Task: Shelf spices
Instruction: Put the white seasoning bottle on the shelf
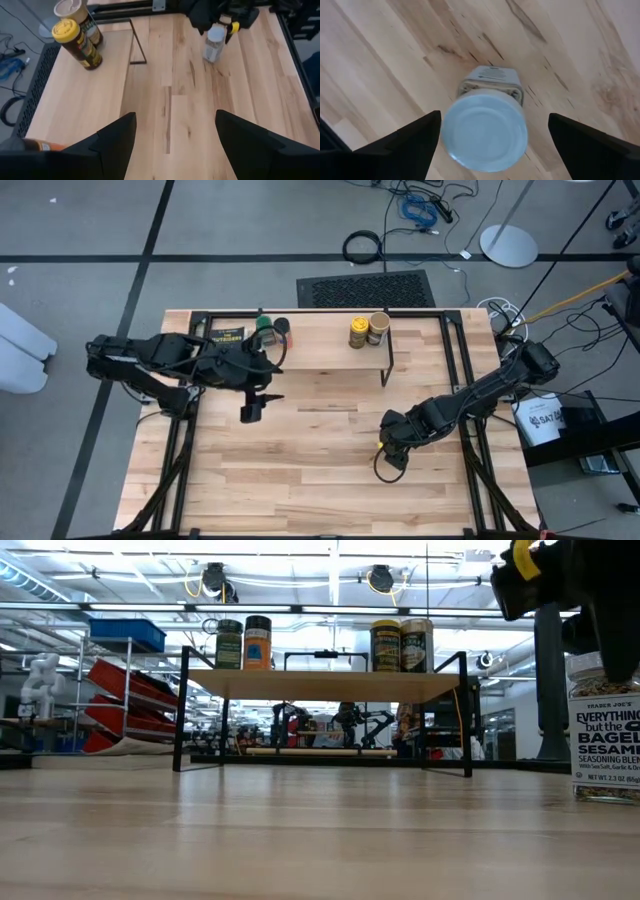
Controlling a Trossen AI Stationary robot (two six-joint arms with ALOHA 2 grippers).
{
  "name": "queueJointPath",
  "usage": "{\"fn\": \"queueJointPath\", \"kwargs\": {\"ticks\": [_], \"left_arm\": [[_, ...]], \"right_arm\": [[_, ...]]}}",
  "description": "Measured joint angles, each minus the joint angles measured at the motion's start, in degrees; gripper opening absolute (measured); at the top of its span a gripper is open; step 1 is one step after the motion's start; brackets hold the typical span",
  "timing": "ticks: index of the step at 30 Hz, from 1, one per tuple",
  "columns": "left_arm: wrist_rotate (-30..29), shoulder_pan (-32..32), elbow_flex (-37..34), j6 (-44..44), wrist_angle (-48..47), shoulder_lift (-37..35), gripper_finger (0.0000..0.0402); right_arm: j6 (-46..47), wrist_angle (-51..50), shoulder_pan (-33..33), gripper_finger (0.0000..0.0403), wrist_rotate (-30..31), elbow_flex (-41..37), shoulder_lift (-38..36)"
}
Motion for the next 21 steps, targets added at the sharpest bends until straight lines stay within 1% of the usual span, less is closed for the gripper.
{"fn": "queueJointPath", "kwargs": {"ticks": [5,13,17,21], "left_arm": [[-0.4,-0.4,-2.2,0.0,2.5,0.0,0.0282],[-0.5,-0.4,-5.3,0.0,4.8,0.0,0.0282],[-0.5,-0.4,-5.8,0.0,5.5,0.0,0.0282],[-0.5,-0.4,-5.8,0.1,6.4,0.0,0.0282]], "right_arm": [[0.0,0.5,0.0,0.0343,0.2,-0.5,0.0],[-1.2,1.5,0.0,0.0300,3.1,-0.5,0.0],[-1.8,1.5,0.0,0.0270,3.3,-0.5,0.1],[-2.4,1.5,0.0,0.0230,3.1,-0.5,0.2]]}}
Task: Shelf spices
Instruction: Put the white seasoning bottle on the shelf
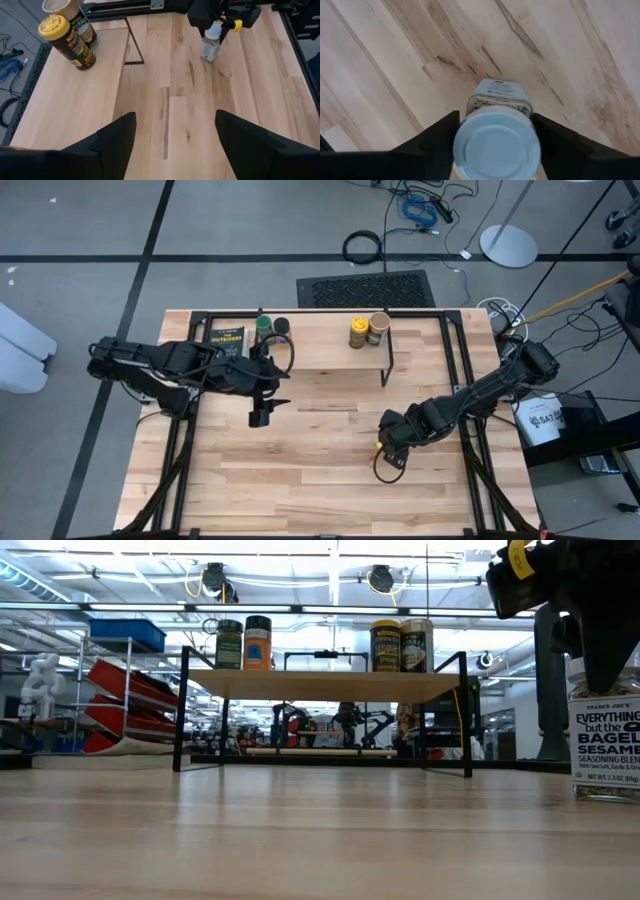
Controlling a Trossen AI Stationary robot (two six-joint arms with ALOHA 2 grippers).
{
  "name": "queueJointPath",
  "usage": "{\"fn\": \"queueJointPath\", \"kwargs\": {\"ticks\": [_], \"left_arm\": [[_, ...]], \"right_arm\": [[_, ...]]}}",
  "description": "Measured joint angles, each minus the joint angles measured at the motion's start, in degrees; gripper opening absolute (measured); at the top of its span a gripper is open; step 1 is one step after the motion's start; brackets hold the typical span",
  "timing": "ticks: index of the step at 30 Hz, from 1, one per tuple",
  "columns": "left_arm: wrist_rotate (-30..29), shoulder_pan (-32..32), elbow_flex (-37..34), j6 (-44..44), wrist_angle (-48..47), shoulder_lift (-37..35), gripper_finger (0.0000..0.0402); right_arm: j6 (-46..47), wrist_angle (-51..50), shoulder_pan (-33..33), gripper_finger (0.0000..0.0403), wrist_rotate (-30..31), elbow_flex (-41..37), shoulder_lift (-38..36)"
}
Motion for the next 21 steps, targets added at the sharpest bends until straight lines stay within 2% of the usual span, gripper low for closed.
{"fn": "queueJointPath", "kwargs": {"ticks": [5,12,21], "left_arm": [[0.0,0.0,-0.1,0.1,0.4,0.0,0.0282],[1.5,0.0,-3.4,1.4,13.9,1.0,0.0282],[9.0,-0.3,-3.8,1.3,23.0,2.9,0.0282]], "right_arm": [[-1.4,-0.1,-0.1,0.0192,-1.1,0.1,0.0],[-5.2,0.1,-0.6,0.0201,-1.5,4.4,0.1],[-19.4,0.1,-6.0,0.0196,2.3,16.4,0.1]]}}
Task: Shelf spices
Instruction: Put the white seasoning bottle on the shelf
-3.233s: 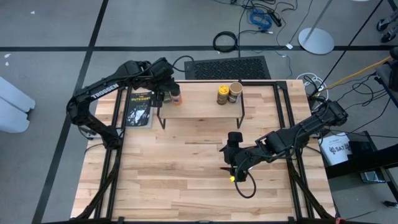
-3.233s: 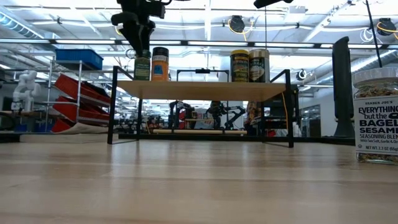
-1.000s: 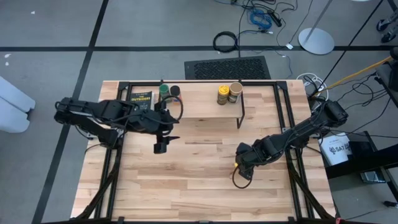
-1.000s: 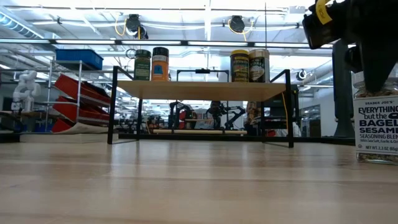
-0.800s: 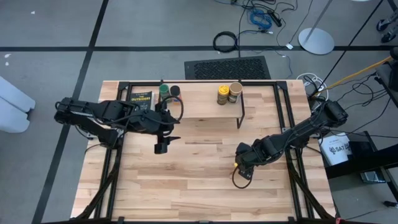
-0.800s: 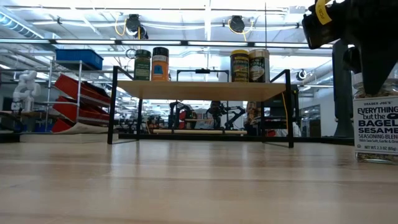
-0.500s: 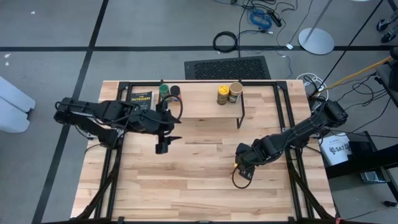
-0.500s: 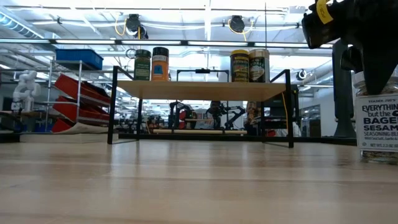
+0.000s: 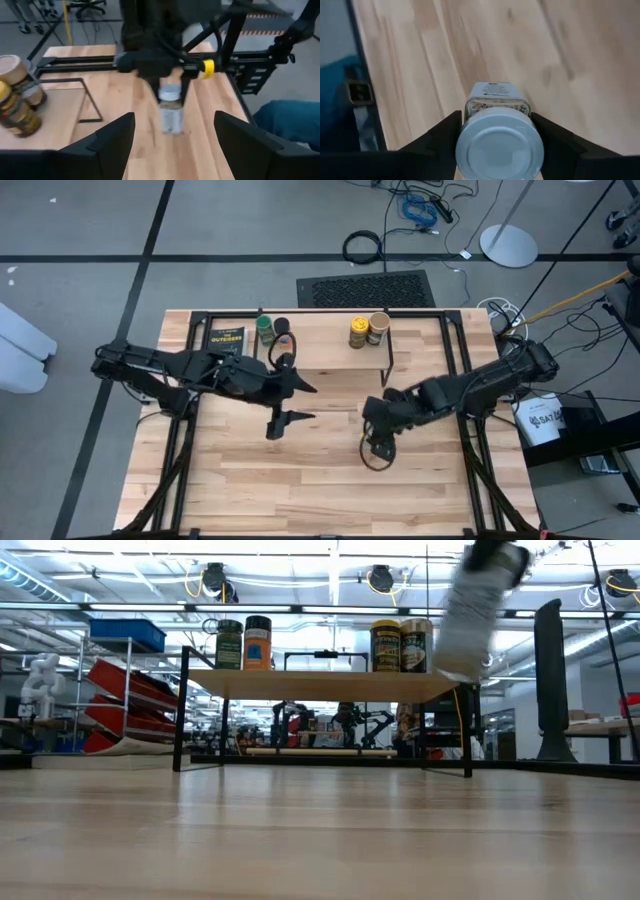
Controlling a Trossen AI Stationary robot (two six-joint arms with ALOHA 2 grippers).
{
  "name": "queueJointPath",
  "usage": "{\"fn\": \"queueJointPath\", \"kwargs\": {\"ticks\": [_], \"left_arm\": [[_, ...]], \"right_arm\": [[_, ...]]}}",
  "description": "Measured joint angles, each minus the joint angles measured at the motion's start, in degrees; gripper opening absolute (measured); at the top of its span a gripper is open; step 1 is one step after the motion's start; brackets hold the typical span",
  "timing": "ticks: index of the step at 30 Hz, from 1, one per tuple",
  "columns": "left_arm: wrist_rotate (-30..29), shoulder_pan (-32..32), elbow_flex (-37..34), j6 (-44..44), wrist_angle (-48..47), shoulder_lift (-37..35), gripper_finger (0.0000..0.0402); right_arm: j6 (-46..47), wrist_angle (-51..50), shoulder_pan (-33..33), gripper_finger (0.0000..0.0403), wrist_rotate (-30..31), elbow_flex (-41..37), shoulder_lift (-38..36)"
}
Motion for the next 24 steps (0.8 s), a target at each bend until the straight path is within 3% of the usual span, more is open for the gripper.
{"fn": "queueJointPath", "kwargs": {"ticks": [12,16,20,24], "left_arm": [[-3.4,-0.9,0.0,-2.2,6.1,6.6,0.0282],[-0.7,-0.2,0.0,-4.7,6.7,8.7,0.0285],[0.2,0.6,0.0,-4.8,6.5,11.5,0.0319],[-3.6,1.4,0.0,-4.7,6.9,13.2,0.0363]], "right_arm": [[-16.8,2.9,-5.8,0.0203,2.6,8.7,-0.1],[-19.6,4.5,-6.8,0.0204,2.5,8.7,-0.1],[-21.4,5.3,-6.9,0.0204,2.5,8.7,-0.1],[-21.8,6.5,-6.8,0.0205,2.4,8.7,-0.1]]}}
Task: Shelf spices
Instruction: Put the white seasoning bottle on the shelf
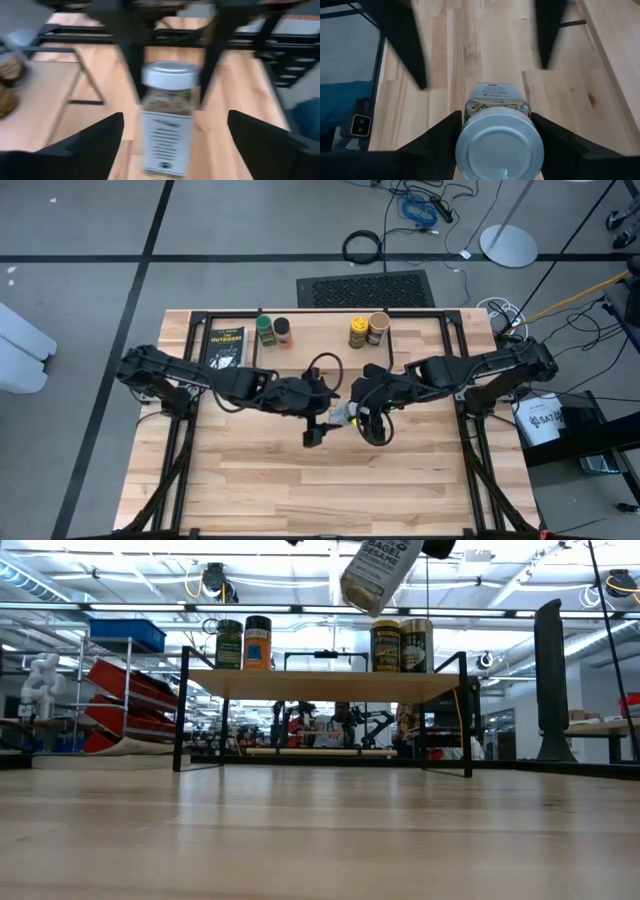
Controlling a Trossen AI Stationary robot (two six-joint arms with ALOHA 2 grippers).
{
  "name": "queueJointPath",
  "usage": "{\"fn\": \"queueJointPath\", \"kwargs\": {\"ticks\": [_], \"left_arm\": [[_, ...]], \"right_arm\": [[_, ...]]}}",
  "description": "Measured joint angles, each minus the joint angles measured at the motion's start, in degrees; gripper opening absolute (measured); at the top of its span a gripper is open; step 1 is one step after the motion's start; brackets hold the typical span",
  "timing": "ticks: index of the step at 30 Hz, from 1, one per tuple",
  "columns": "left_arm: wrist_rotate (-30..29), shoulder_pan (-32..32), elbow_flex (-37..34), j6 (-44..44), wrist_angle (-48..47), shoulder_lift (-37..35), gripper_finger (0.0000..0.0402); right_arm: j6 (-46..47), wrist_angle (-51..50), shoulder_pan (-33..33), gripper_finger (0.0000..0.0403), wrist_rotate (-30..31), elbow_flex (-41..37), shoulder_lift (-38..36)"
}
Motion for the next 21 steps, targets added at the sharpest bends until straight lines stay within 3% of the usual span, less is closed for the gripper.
{"fn": "queueJointPath", "kwargs": {"ticks": [8,14,21], "left_arm": [[-0.3,2.3,0.0,0.5,-0.4,2.1,0.0389],[7.4,3.5,0.1,1.7,0.7,3.1,0.0389],[9.6,3.9,0.1,3.2,1.8,5.1,0.0389]], "right_arm": [[-0.8,-0.1,0.0,0.0202,0.1,0.0,0.0],[-1.1,-0.1,0.0,0.0202,0.1,0.0,0.0],[-1.6,0.9,0.0,0.0203,0.1,0.0,0.0]]}}
